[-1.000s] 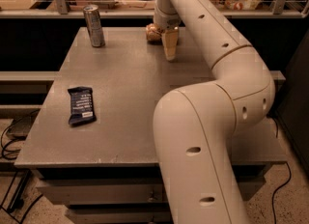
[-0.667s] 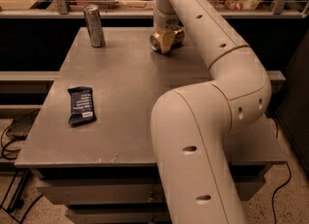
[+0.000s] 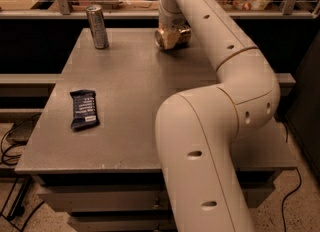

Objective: Place orange can upright

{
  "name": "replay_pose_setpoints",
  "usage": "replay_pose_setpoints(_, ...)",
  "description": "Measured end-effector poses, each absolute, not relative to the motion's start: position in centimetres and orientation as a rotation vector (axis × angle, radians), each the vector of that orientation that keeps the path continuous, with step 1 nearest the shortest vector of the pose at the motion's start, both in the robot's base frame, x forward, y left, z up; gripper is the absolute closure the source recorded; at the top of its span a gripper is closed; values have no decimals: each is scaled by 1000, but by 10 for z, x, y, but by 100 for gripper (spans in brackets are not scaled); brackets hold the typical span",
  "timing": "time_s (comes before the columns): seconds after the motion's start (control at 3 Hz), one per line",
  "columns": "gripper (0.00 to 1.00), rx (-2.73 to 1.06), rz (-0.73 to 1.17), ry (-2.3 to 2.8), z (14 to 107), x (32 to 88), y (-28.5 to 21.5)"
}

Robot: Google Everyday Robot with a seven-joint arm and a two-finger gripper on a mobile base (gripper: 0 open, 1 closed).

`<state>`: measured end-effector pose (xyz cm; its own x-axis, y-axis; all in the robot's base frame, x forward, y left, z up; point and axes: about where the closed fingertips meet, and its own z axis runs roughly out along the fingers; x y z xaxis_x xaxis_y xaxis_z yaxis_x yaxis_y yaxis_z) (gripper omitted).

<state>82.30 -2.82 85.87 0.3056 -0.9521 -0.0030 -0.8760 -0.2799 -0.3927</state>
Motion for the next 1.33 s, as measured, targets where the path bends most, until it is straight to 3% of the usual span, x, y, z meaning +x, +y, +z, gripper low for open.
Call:
replay_pose_setpoints(0.33, 100, -2194, -325, 1635, 878, 821, -29)
replay_pose_setpoints(1.33, 100, -1905, -231, 1600, 975, 777, -51)
